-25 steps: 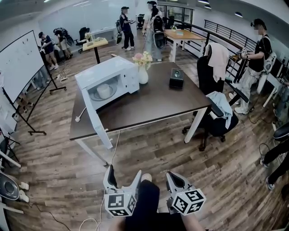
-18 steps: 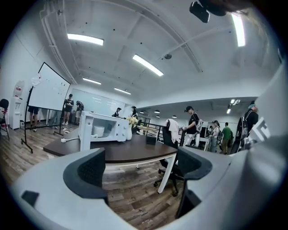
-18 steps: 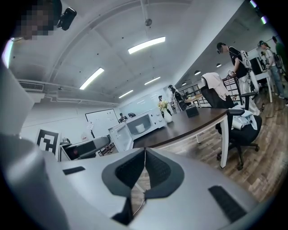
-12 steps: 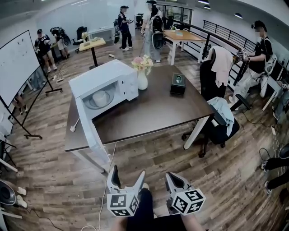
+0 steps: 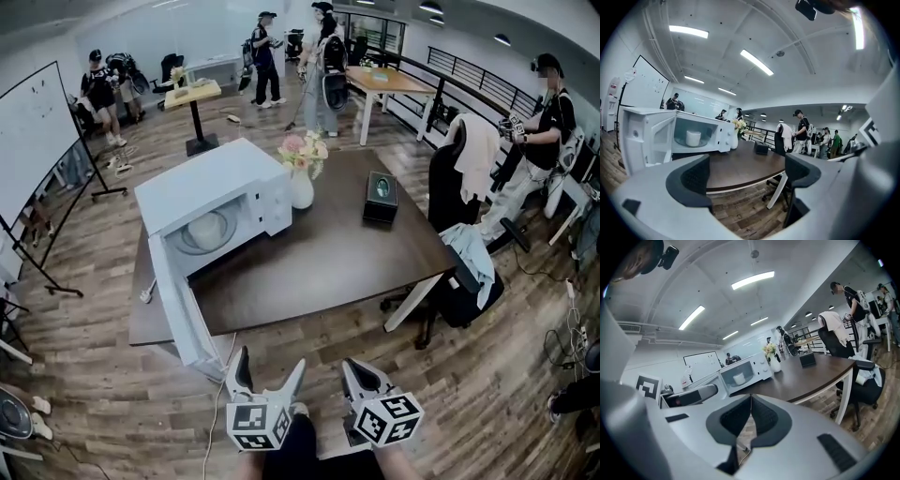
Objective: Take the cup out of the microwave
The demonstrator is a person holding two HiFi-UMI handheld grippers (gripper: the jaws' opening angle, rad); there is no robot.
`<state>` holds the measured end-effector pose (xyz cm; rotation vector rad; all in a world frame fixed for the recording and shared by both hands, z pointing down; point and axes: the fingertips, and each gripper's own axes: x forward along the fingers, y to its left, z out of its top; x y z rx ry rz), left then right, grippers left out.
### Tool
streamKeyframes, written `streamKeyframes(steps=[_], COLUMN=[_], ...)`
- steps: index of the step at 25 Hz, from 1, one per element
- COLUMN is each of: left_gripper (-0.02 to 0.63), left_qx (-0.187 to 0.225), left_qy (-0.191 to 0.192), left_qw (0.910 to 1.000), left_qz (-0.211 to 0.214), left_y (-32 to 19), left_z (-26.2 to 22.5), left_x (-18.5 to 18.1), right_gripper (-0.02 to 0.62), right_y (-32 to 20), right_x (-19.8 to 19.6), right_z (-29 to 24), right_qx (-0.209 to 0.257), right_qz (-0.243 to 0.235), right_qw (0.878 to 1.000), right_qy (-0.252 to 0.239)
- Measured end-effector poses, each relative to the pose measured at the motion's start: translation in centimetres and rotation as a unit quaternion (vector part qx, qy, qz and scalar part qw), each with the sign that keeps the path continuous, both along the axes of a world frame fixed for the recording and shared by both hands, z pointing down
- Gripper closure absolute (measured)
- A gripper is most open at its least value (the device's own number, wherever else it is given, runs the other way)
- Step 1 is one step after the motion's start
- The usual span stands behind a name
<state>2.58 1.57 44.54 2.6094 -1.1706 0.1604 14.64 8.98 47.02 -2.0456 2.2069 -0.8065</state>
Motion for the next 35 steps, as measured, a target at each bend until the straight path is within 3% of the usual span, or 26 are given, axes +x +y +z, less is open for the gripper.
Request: streamKeyframes(steps=[11,22,35], left_gripper=[0.127,0.127,0.127], left_qx=[-0.009,-0.010,-0.016], left_qy=[-0.005,-0.003,-0.005], left_qw=[0.9998,0.9998,0.9956], left_qz=[-0.014,-0.018,-0.092], left_y=[-8.2,-12.1,-18.6], left_z=[1.2,1.1,1.7], left_x=[1.4,1.8,0.4], right_gripper=[0.600,0.600,0.600], right_y=[-9.8,-14.2,-22.4], right_x=[2.0,2.7,1.7], right_z=[1.0,1.1,1.4], right_qx=[-0.004,-0.008,-0.011], right_qz=[-0.012,-0.008,-0.069], right_qw=[1.000,1.000,0.997], right_qy=[-0.003,-0.014,-0.012])
